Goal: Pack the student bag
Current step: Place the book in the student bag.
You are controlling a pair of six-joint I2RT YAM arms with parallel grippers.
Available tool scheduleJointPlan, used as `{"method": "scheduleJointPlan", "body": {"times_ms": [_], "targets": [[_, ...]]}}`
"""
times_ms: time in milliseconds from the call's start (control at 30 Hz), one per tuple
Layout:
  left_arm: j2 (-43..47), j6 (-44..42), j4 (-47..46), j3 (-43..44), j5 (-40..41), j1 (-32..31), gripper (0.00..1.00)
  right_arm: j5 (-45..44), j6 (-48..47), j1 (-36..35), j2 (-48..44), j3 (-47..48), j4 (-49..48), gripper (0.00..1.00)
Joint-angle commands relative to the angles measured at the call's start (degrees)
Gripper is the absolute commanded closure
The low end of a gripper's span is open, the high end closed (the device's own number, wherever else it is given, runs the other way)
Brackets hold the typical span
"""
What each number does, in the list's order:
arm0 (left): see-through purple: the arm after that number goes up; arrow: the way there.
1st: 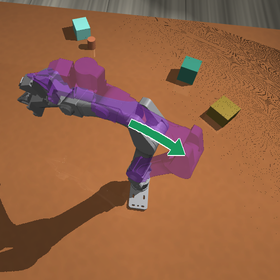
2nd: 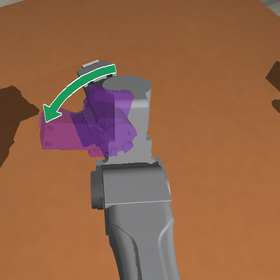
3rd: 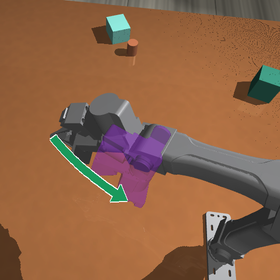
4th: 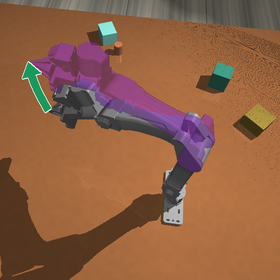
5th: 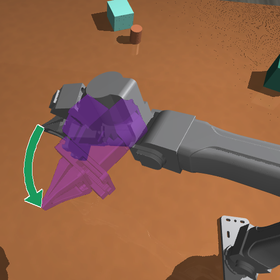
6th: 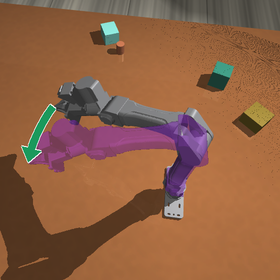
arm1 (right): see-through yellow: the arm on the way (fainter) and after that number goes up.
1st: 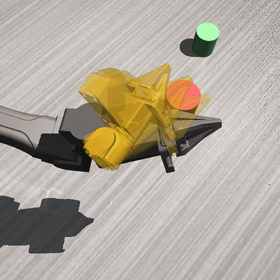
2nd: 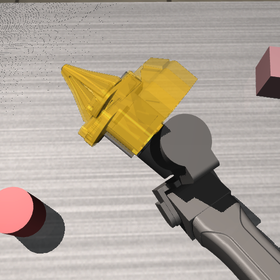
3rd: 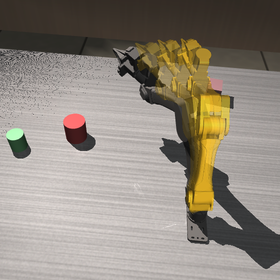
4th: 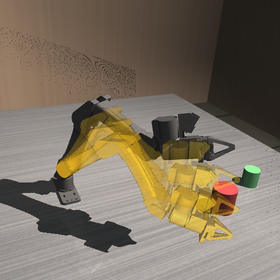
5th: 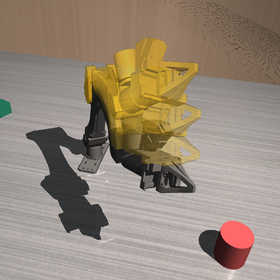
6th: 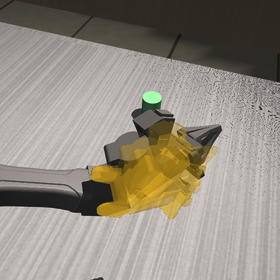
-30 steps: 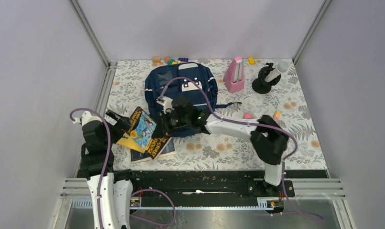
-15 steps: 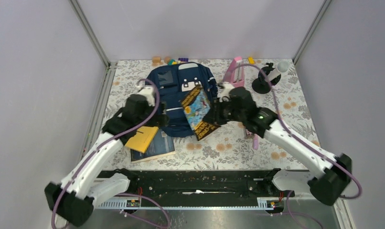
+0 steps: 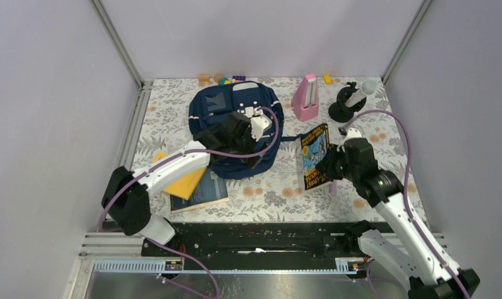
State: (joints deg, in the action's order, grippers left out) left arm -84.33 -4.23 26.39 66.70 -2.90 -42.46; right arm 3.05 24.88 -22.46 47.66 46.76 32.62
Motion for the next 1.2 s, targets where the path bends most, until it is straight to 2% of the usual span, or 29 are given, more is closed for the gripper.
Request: {"method": "scheduleJointPlan", "body": {"times_ms": [0,100,333,533,667,867,933,1033,1167], "targets": [[-3.36,-5.15,-5.63,3.32,-2.14,-0.62,0.11,-6.22,-0.1,0.22,-10.01,-2.53,-0.06,1.0],[-6.65,-6.2,-5.91,4.73,-0.57,-0.76,0.31,-5.76,0.69,0.22,-12.58,-3.35,1.91,1.0],[-11.81,-6.23,-3.54,5.78,0.59,-1.21,0.35,-4.39,2.59,0.24,-14.76,-4.59,2.45,1.0],[-15.98,-7.17,1.16,7.64,1.15,-1.77,0.55,-3.36,3.9,0.22,-14.82,-4.76,1.94,1.0],[-17.38,-7.73,2.32,8.09,1.62,-2.73,0.62,-3.23,5.2,0.22,-15.04,-5.98,1.32,1.0],[-17.68,-7.82,1.93,7.81,6.98,-2.98,0.62,-0.75,6.21,0.22,-15.32,-6.53,1.1,1.0],[-17.99,-7.89,1.93,7.9,8.37,-2.96,0.7,-0.39,6.39,0.23,-15.28,-6.45,1.05,1.0],[-18.29,-7.27,1.86,8.18,12.1,-3.07,0.74,0.03,6.59,0.24,-15.25,-6.57,0.86,1.0],[-17.23,-6.49,1.13,7.95,12.49,-3.07,0.75,0.67,7.04,0.22,-15.24,-6.73,0.71,1.0]]}}
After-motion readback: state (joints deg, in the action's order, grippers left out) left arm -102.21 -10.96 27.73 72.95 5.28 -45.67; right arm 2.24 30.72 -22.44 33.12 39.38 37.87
